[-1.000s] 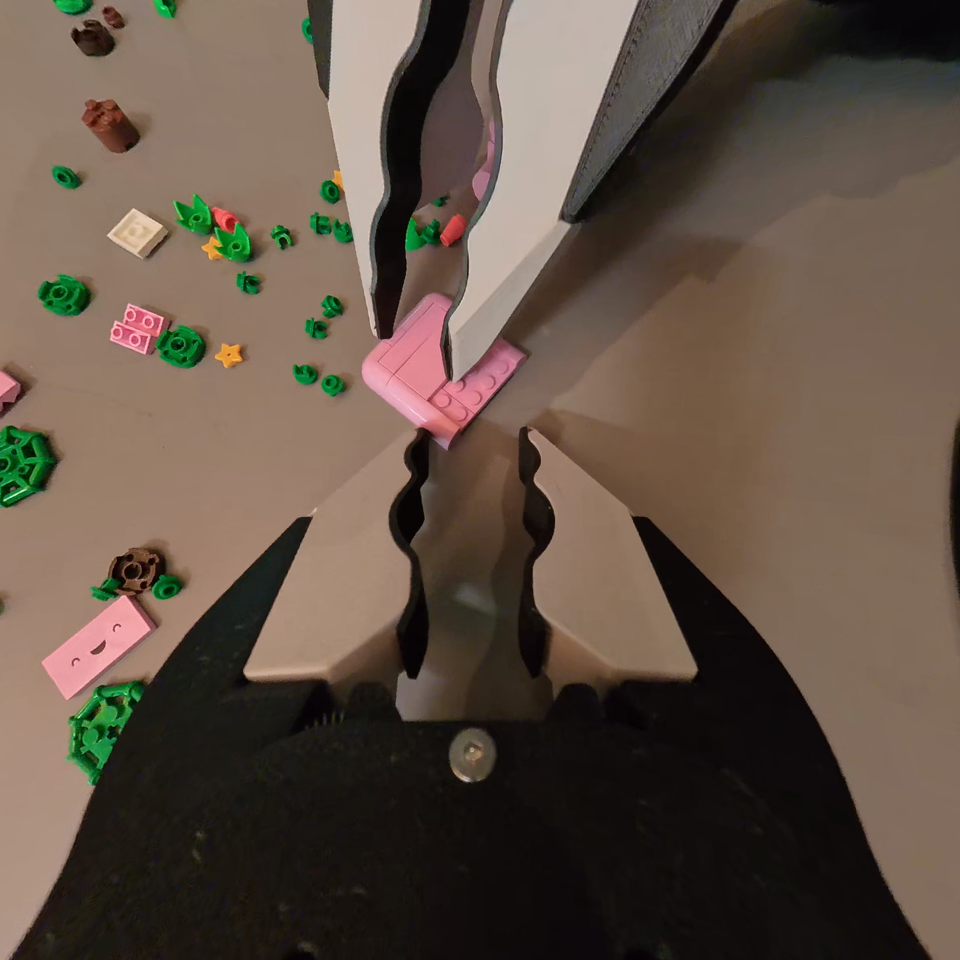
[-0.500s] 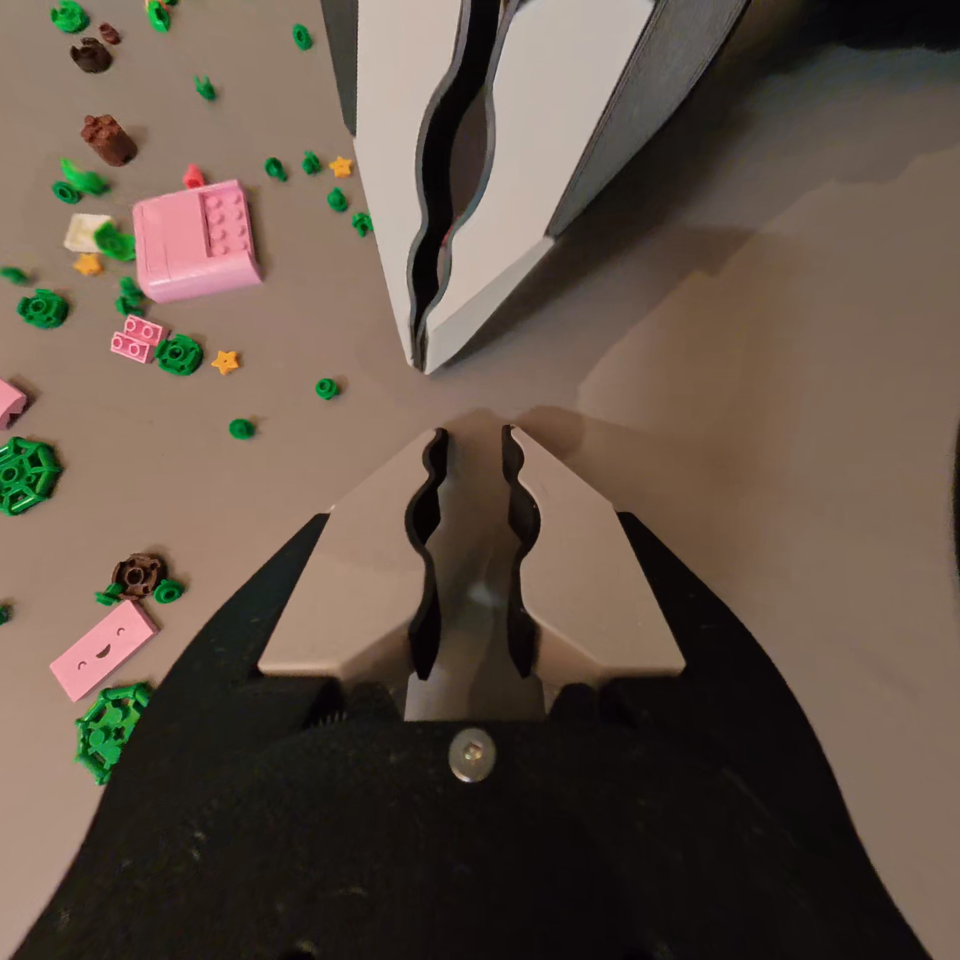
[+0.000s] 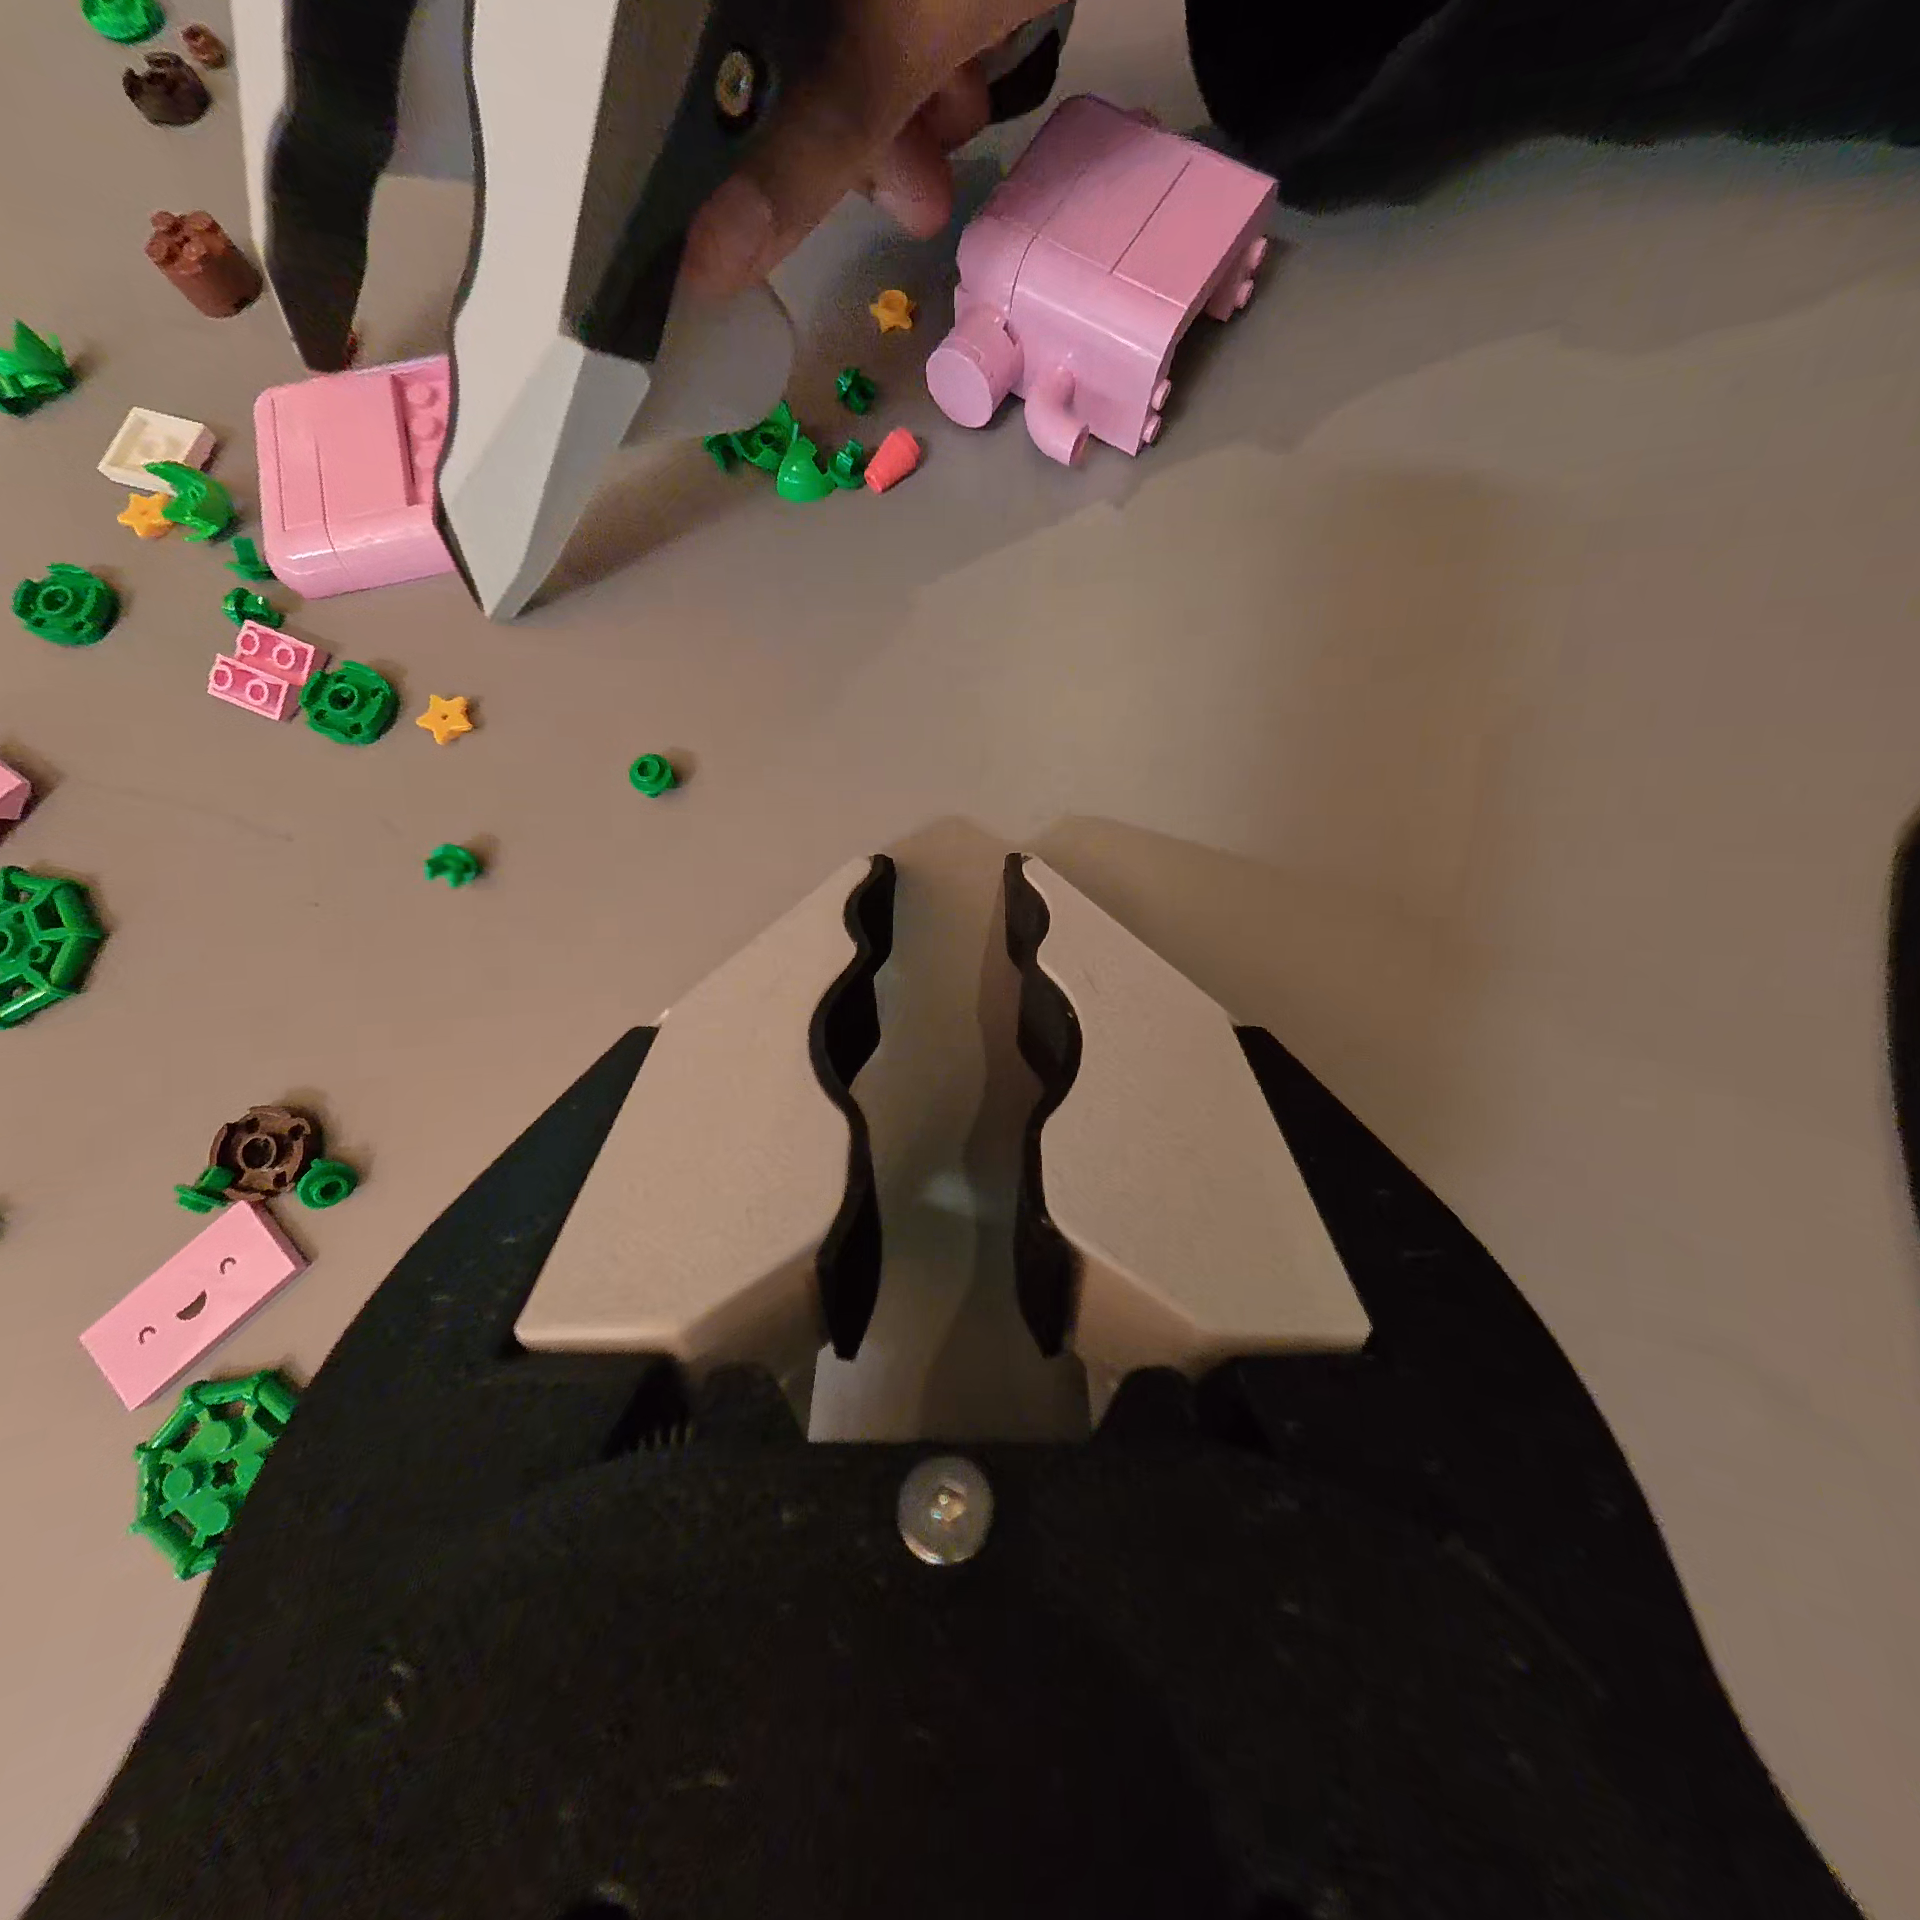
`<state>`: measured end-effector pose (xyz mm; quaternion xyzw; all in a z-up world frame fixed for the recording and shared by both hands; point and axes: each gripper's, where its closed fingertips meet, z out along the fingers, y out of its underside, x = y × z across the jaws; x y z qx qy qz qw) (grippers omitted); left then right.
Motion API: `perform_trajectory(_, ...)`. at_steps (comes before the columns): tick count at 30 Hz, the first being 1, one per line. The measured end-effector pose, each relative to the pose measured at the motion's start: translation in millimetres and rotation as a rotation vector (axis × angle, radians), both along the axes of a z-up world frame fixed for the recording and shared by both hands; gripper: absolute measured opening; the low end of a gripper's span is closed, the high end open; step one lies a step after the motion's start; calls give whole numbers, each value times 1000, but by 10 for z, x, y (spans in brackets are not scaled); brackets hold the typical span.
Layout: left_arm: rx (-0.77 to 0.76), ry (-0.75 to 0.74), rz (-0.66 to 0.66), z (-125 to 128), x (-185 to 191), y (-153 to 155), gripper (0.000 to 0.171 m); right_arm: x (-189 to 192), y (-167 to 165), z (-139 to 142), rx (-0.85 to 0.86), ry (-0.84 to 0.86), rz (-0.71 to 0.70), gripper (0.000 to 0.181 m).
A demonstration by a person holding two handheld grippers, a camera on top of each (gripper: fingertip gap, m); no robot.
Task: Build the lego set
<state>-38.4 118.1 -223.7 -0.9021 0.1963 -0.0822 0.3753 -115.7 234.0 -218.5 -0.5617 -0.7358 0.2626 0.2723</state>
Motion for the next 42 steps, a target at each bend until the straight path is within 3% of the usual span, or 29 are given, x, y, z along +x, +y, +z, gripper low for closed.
perform_trajectory(7,10,-16,32,22,-47,19,29,50,-128,-4,-20,-22,83,51)
perform_trajectory(13,105,-171,104,244,-165,53,58,529,-826,15,-61,-102,500,49)
perform_trajectory(17,107,-183,43,259,-79,21,73,829,-1228,16,12,-122,720,48)
perform_trajectory(20,82,-126,-47,196,56,-33,74,968,-1422,23,48,-121,807,46)
perform_trajectory(23,55,-63,-87,117,117,-60,72,972,-1392,72,88,-86,794,43)
perform_trajectory(26,44,-46,-86,90,116,-58,70,935,-1330,245,14,-17,757,46)
perform_trajectory(34,95,-185,-67,255,78,-59,70,694,-875,694,-172,188,565,49)
perform_trajectory(37,51,-198,-71,203,94,-81,71,650,-755,763,-225,202,495,50)
perform_trajectory(42,6,-84,-110,64,161,-111,71,740,-997,643,-209,97,517,53)
